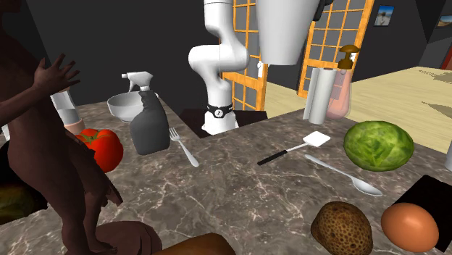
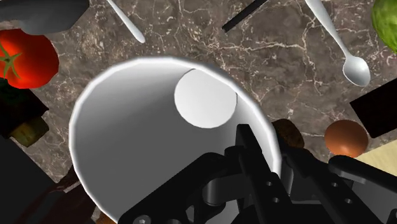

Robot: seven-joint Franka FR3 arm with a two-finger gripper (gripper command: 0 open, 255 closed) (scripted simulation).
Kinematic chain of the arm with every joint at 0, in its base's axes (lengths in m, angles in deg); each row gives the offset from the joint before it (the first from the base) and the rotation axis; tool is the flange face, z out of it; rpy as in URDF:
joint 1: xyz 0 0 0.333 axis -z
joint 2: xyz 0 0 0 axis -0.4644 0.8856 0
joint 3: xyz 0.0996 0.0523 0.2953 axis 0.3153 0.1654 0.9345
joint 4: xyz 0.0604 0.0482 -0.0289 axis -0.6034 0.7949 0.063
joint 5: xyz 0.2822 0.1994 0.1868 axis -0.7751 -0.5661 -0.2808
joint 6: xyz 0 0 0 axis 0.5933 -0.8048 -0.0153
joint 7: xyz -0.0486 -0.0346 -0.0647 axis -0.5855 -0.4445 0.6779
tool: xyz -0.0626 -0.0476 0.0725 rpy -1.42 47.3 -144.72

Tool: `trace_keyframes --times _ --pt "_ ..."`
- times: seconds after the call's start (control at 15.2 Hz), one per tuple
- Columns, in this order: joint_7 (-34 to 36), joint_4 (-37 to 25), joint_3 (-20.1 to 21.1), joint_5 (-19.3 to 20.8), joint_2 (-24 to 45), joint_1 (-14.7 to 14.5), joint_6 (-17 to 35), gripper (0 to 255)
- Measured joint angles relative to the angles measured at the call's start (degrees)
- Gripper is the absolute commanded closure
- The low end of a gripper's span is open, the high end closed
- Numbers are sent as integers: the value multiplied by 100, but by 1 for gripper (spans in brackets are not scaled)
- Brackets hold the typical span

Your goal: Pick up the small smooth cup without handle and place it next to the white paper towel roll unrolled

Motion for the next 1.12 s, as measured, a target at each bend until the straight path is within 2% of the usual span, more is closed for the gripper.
trace_keyframes --times 0.4,1.12 --pt "691 365 388 -252 -367 -323 -94 255" --pt "2261 60 1355 -524 -242 -945 -508 255"
